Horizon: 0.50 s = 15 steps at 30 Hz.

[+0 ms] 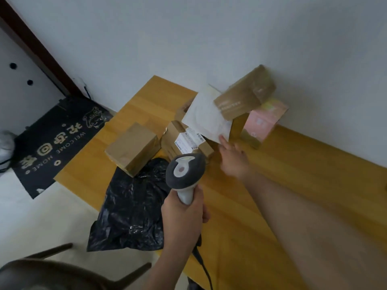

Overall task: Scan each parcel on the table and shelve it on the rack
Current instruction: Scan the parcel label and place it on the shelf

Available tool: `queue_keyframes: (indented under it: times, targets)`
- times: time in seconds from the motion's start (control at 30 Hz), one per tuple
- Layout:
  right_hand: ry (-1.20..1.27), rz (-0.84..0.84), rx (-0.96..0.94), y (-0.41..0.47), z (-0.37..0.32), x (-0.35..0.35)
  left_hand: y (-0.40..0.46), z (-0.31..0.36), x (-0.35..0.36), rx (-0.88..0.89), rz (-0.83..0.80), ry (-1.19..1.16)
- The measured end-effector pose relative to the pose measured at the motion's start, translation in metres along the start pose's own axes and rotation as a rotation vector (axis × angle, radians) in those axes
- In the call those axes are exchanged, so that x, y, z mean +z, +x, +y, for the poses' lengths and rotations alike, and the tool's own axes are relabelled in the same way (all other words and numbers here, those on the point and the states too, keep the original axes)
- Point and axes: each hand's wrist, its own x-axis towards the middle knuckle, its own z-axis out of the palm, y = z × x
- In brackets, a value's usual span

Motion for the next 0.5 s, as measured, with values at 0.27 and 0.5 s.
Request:
queue_keyframes:
  times: [0.27, 0.5]
  targets:
    - [0.573, 0.945, -0.106, -0.046, 0.022, -0.025, -0.005, 0.005, 0.012, 0.003, -0.067, 0.01]
    - [0.915, 1.004, 0.426, -0.104, 0.079, -0.023, -0.043, 0.009, 0.048, 0.052, -0.124, 0.026]
